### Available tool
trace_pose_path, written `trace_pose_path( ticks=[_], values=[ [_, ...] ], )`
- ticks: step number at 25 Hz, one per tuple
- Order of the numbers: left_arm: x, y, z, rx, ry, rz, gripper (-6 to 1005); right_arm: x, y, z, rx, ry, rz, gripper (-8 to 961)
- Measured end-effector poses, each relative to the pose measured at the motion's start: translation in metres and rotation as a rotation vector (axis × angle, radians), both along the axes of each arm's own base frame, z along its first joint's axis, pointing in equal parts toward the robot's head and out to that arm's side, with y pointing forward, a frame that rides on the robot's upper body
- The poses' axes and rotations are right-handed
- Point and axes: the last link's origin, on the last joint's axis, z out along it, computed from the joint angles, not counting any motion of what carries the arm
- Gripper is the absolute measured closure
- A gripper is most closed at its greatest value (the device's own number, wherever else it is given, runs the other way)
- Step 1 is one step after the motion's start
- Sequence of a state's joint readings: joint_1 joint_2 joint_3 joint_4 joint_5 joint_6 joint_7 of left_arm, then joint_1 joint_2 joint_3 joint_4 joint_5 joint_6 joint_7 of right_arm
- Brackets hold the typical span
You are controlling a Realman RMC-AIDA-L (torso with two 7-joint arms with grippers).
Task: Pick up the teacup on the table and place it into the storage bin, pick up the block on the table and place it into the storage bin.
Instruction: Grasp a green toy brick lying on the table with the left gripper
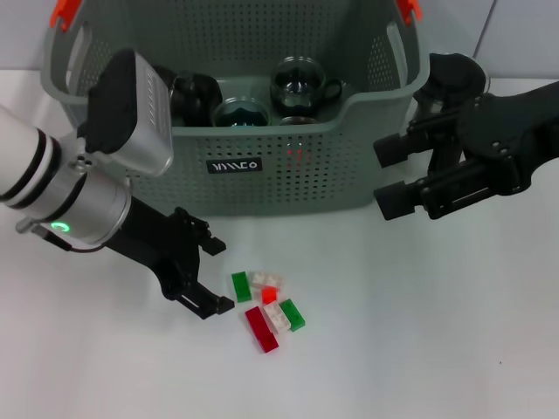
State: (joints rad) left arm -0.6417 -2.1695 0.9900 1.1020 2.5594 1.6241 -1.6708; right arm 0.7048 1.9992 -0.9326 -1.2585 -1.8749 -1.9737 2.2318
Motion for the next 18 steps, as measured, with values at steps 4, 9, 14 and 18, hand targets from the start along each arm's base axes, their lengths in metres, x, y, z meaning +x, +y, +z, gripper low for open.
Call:
trace_pose_path(
  ticks=[4,9,14,18],
  values=[
    [-0.0012,-0.0017,-0.0026,-0.001,-0.016,-0.002,120,-0.0005,-0.0003,-0.0019,-0.014,-0.009,0.005,57],
    [-0.0026,-0.0014,-0.0066,0.004,-0.017,0.0,119,0.0034,-0.0012,-0.0008,-0.025,-0.055,0.022,56],
    [-0.0019,0.0004,-0.0081,0.015,-0.029,0.008,117,0.0055,-0.0043,-0.0054,-0.057,-0.115,0.052,56],
    [-0.0016,0.0007,-0.0088,0.015,-0.038,0.015,116,0.0078,-0.0052,-0.0102,-0.067,-0.139,0.058,56]
  ],
)
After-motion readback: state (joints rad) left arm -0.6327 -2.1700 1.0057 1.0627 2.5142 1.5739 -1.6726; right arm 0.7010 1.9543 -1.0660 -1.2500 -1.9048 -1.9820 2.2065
